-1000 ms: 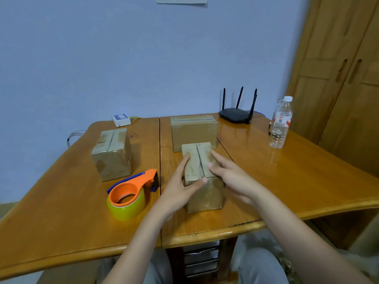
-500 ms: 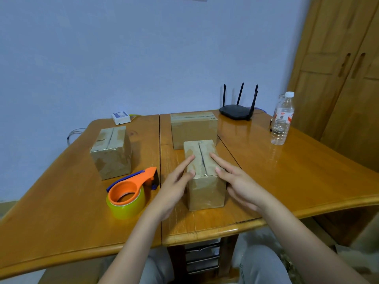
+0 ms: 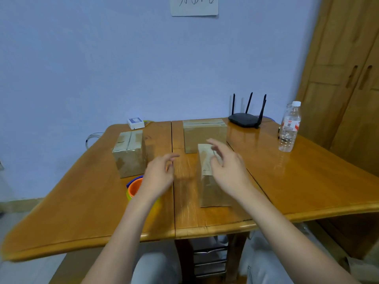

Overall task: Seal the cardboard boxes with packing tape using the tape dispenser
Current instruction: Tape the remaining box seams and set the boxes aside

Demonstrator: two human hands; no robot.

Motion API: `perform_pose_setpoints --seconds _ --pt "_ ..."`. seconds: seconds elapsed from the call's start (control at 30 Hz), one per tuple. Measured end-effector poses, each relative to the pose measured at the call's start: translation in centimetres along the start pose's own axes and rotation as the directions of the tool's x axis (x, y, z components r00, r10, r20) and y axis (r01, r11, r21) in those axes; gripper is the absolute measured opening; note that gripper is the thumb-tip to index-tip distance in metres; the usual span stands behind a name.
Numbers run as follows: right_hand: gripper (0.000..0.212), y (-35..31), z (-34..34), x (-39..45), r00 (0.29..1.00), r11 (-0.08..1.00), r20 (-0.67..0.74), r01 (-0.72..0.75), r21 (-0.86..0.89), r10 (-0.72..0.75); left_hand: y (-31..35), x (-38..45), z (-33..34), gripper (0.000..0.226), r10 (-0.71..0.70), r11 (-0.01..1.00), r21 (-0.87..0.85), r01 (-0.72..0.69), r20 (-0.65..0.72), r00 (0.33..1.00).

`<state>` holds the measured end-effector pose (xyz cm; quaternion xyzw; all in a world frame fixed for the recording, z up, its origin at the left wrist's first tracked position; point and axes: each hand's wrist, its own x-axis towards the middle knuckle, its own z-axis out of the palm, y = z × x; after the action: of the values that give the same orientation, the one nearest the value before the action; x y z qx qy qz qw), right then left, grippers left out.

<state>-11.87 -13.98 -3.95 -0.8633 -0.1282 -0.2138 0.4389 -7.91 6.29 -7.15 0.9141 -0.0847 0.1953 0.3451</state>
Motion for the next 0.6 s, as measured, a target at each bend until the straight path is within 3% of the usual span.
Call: perform_pose_setpoints --seconds 0.1,0.17,0.4,0.5,0.6 --pt "0.039 -2.2 2.2 0.9 0.985 0.993 0.173 0.045 -0.108 -0.026 -4.2 1.5 -1.8 0.068 -0.204 0.891 0.439 0.112 0.167 0.965" --pt "0.034 -2.7 3.9 1.6 0.974 0.992 0.225 0.044 -0.118 -0.016 -6.5 2.0 -2.4 0.072 -0.360 0.799 0.583 0.150 0.263 0.895" --pt "0.028 -3.3 6.6 2.8 0.983 0.984 0.179 -0.006 -0.180 0.039 -10.0 3.2 -2.8 0.042 -0.397 0.816 0.556 0.159 0.338 0.853" --pt "0.025 -2.8 6.2 3.3 0.987 0.985 0.153 -0.019 -0.174 0.046 -10.9 3.5 -2.7 0.047 -0.403 0.857 0.484 0.177 0.415 0.816" --pt "0.020 -2.4 5.1 3.9 0.989 0.990 0.145 0.004 -0.138 0.016 -10.0 2.9 -3.8 0.016 -0.322 0.933 0.308 0.188 0.476 0.818"
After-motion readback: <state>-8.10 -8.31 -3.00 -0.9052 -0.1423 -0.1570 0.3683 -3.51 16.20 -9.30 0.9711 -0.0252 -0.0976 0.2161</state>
